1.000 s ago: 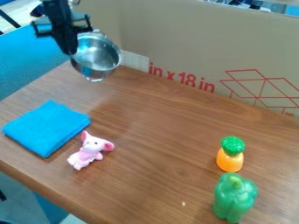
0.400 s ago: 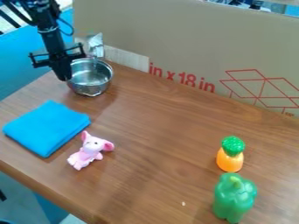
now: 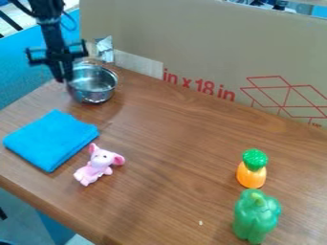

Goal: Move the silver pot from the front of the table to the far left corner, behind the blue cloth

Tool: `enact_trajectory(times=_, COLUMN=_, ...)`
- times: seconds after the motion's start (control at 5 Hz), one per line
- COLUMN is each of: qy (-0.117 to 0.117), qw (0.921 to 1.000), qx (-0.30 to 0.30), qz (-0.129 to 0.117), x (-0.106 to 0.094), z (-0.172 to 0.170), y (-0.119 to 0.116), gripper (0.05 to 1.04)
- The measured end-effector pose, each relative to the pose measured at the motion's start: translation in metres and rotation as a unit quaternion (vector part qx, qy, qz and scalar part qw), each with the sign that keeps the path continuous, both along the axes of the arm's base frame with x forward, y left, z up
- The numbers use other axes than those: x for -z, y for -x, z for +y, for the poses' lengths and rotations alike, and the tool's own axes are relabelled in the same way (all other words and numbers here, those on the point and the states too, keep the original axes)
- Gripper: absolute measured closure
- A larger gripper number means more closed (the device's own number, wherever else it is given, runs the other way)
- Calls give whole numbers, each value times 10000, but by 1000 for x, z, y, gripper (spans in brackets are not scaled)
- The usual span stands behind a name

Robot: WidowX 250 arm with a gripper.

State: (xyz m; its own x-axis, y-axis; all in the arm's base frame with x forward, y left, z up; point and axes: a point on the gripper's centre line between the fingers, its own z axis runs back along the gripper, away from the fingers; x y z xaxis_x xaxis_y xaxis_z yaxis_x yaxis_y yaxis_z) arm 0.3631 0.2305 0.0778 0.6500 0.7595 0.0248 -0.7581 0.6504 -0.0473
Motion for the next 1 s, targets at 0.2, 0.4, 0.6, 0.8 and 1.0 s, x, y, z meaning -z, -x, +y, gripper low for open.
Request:
enact_trajectory(times=0.2, qy=-366, qw=9992, qx=133, qz=67, x=-19, z=-6, y=-2, gripper=529)
enact_trajectory(times=0.4, qy=-665, qw=9969, qx=306, qz=-303, x=-51, z=-11, y=-8, gripper=221)
enact_trajectory(times=0.6, qy=-678, qw=9945, qx=759, qz=-247, x=-51, z=-28, y=-3, gripper=73)
enact_trajectory(times=0.8, qy=-1041, qw=9736, qx=2011, qz=-277, x=-61, z=-78, y=-4, gripper=76)
enact_trajectory(times=1.0, qy=-1177, qw=9341, qx=3370, qz=-58, x=-50, z=-138, y=20, gripper=78)
